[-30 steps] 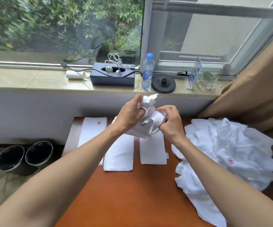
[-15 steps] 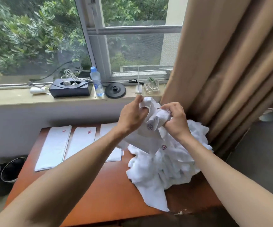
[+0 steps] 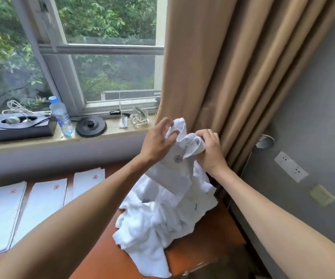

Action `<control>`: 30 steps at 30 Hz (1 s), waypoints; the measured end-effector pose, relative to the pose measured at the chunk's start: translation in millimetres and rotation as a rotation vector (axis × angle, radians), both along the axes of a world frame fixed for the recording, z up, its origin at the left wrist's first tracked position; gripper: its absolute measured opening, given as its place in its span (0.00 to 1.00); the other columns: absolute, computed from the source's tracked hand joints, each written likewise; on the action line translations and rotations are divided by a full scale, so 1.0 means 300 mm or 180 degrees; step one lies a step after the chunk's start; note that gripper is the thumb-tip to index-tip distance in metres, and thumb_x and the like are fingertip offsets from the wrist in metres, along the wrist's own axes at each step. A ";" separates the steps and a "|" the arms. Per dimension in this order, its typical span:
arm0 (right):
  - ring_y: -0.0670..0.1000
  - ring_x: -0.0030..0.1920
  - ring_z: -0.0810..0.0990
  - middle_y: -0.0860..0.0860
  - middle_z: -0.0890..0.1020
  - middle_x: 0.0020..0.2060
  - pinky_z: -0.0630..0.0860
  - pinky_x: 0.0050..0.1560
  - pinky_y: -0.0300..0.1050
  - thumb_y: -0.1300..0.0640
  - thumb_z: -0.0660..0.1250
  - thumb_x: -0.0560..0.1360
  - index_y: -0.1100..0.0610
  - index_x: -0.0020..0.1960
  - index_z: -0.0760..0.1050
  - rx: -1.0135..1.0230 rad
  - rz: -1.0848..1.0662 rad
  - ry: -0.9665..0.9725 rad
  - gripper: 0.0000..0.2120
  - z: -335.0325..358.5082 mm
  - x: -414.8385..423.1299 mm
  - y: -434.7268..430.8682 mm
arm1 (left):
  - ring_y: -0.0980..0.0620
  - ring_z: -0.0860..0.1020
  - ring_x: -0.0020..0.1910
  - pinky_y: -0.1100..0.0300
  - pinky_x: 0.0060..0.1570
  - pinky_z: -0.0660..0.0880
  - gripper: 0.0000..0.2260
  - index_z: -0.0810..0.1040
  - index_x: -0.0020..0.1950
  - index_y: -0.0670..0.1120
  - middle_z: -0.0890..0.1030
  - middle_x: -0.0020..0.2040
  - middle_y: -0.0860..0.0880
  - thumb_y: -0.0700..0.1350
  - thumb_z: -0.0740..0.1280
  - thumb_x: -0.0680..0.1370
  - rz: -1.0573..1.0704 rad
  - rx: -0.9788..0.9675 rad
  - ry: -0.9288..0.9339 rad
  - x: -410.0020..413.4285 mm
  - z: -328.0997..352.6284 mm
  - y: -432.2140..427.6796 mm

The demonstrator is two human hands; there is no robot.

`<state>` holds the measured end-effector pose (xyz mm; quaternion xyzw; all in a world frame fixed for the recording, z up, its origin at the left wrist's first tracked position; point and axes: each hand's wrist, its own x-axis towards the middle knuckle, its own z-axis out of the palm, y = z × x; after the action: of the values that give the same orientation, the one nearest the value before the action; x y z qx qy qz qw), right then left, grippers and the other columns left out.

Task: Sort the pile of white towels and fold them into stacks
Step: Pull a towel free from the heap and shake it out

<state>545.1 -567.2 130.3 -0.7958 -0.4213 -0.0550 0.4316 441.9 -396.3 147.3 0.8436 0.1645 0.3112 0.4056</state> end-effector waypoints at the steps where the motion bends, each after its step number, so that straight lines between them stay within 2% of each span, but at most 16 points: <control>1: 0.50 0.50 0.69 0.51 0.76 0.50 0.64 0.53 0.33 0.46 0.70 0.69 0.61 0.52 0.76 0.0007 0.0008 -0.0081 0.20 0.013 0.022 -0.019 | 0.54 0.74 0.41 0.57 0.43 0.70 0.07 0.76 0.52 0.53 0.76 0.41 0.55 0.52 0.70 0.78 0.0034 -0.0052 -0.0059 0.022 0.004 -0.017; 3: 0.48 0.50 0.68 0.50 0.76 0.49 0.64 0.52 0.34 0.48 0.71 0.70 0.60 0.52 0.75 0.0097 -0.0028 -0.0180 0.18 0.043 0.075 -0.038 | 0.56 0.74 0.40 0.61 0.42 0.70 0.08 0.77 0.53 0.53 0.77 0.40 0.55 0.55 0.69 0.77 0.0122 -0.0142 -0.0180 0.067 0.022 -0.040; 6: 0.48 0.52 0.68 0.50 0.76 0.50 0.66 0.52 0.38 0.57 0.80 0.70 0.57 0.53 0.74 0.0178 -0.0018 -0.0260 0.18 0.053 0.165 -0.046 | 0.62 0.75 0.39 0.71 0.40 0.69 0.11 0.80 0.55 0.52 0.77 0.40 0.57 0.54 0.70 0.76 0.0255 -0.0431 -0.0332 0.141 0.045 -0.067; 10: 0.48 0.55 0.67 0.45 0.74 0.53 0.66 0.53 0.34 0.59 0.78 0.70 0.56 0.56 0.74 0.0085 0.0371 -0.0426 0.19 -0.006 0.310 -0.039 | 0.62 0.76 0.40 0.64 0.43 0.70 0.10 0.82 0.57 0.50 0.81 0.44 0.57 0.45 0.73 0.77 0.0405 -0.0462 -0.0136 0.249 -0.011 -0.086; 12: 0.47 0.57 0.67 0.42 0.74 0.54 0.67 0.55 0.37 0.61 0.76 0.72 0.53 0.57 0.75 -0.0024 0.0499 -0.0258 0.18 -0.057 0.339 -0.020 | 0.61 0.78 0.43 0.63 0.46 0.72 0.11 0.82 0.60 0.49 0.83 0.49 0.55 0.45 0.73 0.78 0.0505 -0.0542 0.0032 0.262 -0.058 -0.082; 13: 0.47 0.58 0.67 0.41 0.74 0.55 0.67 0.56 0.37 0.62 0.74 0.73 0.52 0.58 0.75 -0.0079 0.0610 -0.0143 0.17 -0.087 0.362 -0.014 | 0.57 0.79 0.46 0.61 0.49 0.74 0.12 0.82 0.62 0.48 0.83 0.53 0.51 0.46 0.73 0.79 0.0598 -0.0589 0.0147 0.274 -0.090 -0.093; 16: 0.50 0.64 0.66 0.44 0.73 0.60 0.65 0.62 0.36 0.63 0.73 0.74 0.53 0.64 0.76 -0.0590 0.1151 0.0040 0.19 -0.184 0.448 0.010 | 0.46 0.79 0.53 0.56 0.57 0.73 0.13 0.81 0.65 0.46 0.80 0.55 0.46 0.45 0.70 0.81 0.0908 -0.0339 0.0667 0.300 -0.197 -0.139; 19: 0.56 0.71 0.67 0.51 0.75 0.67 0.64 0.70 0.47 0.60 0.71 0.76 0.56 0.70 0.74 -0.1322 0.1693 0.0030 0.23 -0.268 0.501 0.043 | 0.40 0.74 0.58 0.50 0.62 0.70 0.16 0.80 0.69 0.49 0.78 0.59 0.44 0.46 0.67 0.81 0.1189 0.0177 0.1487 0.284 -0.323 -0.177; 20: 0.58 0.72 0.66 0.54 0.74 0.68 0.61 0.72 0.48 0.59 0.71 0.77 0.57 0.73 0.72 -0.1518 0.1765 0.0105 0.25 -0.299 0.507 0.045 | 0.39 0.72 0.59 0.49 0.62 0.69 0.18 0.78 0.71 0.52 0.77 0.60 0.43 0.48 0.66 0.81 0.1295 0.0258 0.1788 0.269 -0.363 -0.193; 22: 0.59 0.75 0.63 0.57 0.70 0.73 0.54 0.73 0.43 0.58 0.71 0.76 0.59 0.77 0.66 -0.1829 0.1931 0.0375 0.32 -0.360 0.494 0.038 | 0.39 0.71 0.62 0.48 0.62 0.68 0.19 0.73 0.75 0.56 0.75 0.60 0.43 0.53 0.62 0.83 0.1468 0.0358 0.2352 0.223 -0.433 -0.222; 24: 0.59 0.77 0.59 0.57 0.65 0.76 0.52 0.74 0.42 0.56 0.72 0.75 0.60 0.80 0.60 -0.1940 0.2088 0.0415 0.38 -0.406 0.475 0.035 | 0.39 0.70 0.63 0.47 0.61 0.67 0.19 0.72 0.74 0.55 0.72 0.60 0.43 0.55 0.60 0.83 0.1583 0.0422 0.2658 0.190 -0.473 -0.241; 26: 0.58 0.78 0.58 0.55 0.63 0.77 0.53 0.77 0.47 0.50 0.74 0.74 0.59 0.81 0.57 -0.1834 0.2018 0.0211 0.42 -0.438 0.477 0.054 | 0.39 0.67 0.66 0.46 0.64 0.64 0.17 0.73 0.70 0.51 0.68 0.65 0.43 0.53 0.61 0.82 0.1710 0.0482 0.2677 0.183 -0.485 -0.248; 28: 0.56 0.78 0.59 0.54 0.64 0.77 0.57 0.78 0.53 0.45 0.72 0.73 0.55 0.82 0.56 -0.1849 0.1855 0.0084 0.44 -0.451 0.481 0.085 | 0.41 0.66 0.68 0.48 0.62 0.65 0.18 0.70 0.71 0.50 0.67 0.69 0.44 0.50 0.63 0.82 0.1609 0.0462 0.2292 0.185 -0.486 -0.250; 30: 0.56 0.77 0.62 0.54 0.66 0.77 0.61 0.77 0.55 0.45 0.68 0.74 0.51 0.84 0.53 -0.2146 0.1907 0.0051 0.43 -0.472 0.475 0.108 | 0.43 0.74 0.56 0.55 0.52 0.66 0.24 0.63 0.78 0.52 0.73 0.58 0.47 0.46 0.63 0.83 0.1256 -0.0010 0.1783 0.184 -0.477 -0.254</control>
<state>687.6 -534.7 -11.3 -0.7352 -0.6241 0.2189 0.1485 497.0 -472.6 4.3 0.8475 0.4300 0.1397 0.2779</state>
